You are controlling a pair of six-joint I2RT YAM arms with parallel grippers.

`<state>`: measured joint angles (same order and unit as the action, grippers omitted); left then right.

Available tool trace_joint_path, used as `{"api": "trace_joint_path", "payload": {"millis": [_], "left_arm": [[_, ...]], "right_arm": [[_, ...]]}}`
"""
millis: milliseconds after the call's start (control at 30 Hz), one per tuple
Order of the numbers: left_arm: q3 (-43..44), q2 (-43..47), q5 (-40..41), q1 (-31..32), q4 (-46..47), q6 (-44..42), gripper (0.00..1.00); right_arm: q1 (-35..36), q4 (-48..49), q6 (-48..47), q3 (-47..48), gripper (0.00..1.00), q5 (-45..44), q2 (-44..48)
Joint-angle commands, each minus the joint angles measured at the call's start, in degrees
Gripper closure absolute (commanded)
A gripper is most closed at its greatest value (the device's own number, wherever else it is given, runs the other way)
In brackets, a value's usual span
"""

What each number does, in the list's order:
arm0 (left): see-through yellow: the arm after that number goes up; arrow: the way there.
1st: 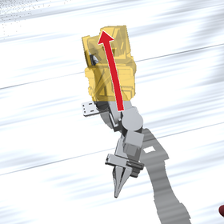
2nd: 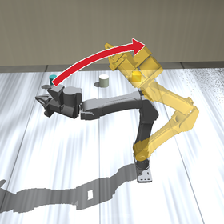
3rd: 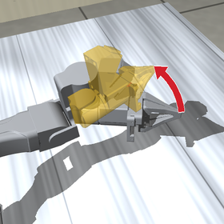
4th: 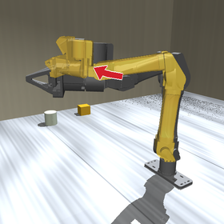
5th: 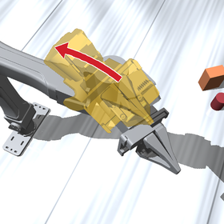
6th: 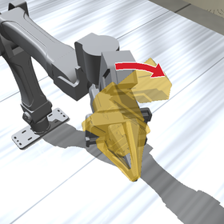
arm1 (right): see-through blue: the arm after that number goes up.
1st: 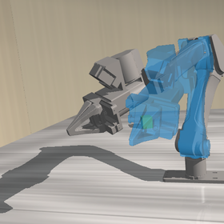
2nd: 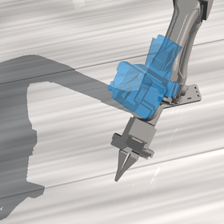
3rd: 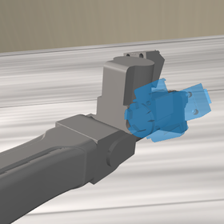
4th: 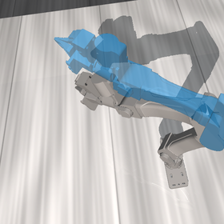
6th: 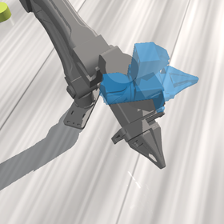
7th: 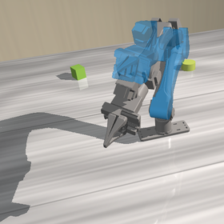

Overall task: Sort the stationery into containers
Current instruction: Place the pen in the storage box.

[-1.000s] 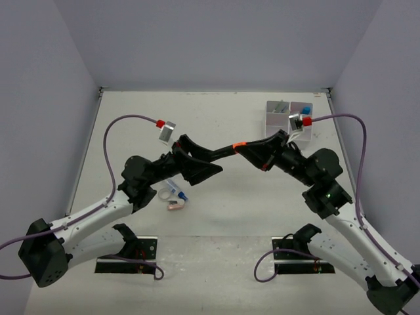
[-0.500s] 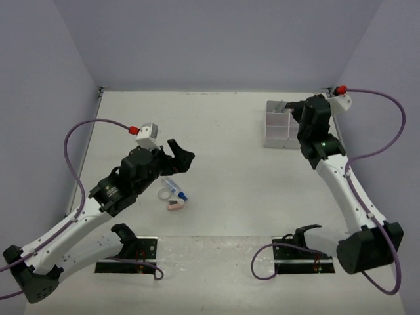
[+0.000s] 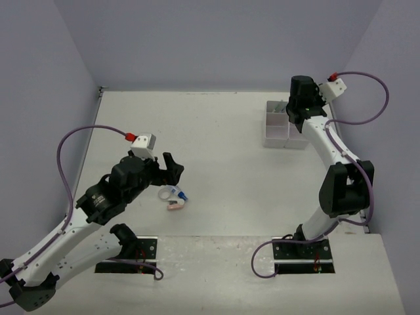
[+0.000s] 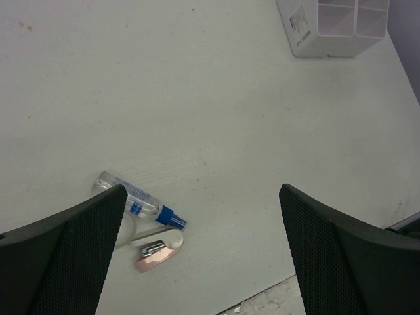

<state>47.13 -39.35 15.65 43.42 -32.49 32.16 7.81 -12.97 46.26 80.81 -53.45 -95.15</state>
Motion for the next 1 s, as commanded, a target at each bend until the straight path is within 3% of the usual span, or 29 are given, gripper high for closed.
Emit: {"api": "trace_joint_path", "payload": {"millis": [0,367,600,733,800,967], "left_arm": [[-0.4,0.3,-0.4,0.0,-1.0,-3.3,0.00],[-0.2,1.1,2.8,-0.1,-3.0,-3.1,0.00],[-0.5,0.9,4.0,-0.1,-3.1,-2.7,0.00],[-0.4,0.0,10.0,0.0,-5.5,0.4,0.00],[0.0,-1.2,15.1,0.0,-7.9,3.3,0.00],[2.6,-4.6,28.9,-0.1,-17.9,18.1,0.00]], "right_arm": [[-0.3,1.3,2.8,4.8,1.00,-2.5,-3.5],[-0.3,-0.3,5.6,8.0,0.98,1.3,-10.5],[-0.3,-1.7,5.6,8.7,0.56,2.7,-11.6],[-0.1,-1.2,2.4,9.4,0.32,5.9,-9.9],[1.0,0.1,-1.3,10.0,0.28,7.2,-8.2],[10.6,5.2,-20.7,7.1,0.27,11.9,-0.8]]}}
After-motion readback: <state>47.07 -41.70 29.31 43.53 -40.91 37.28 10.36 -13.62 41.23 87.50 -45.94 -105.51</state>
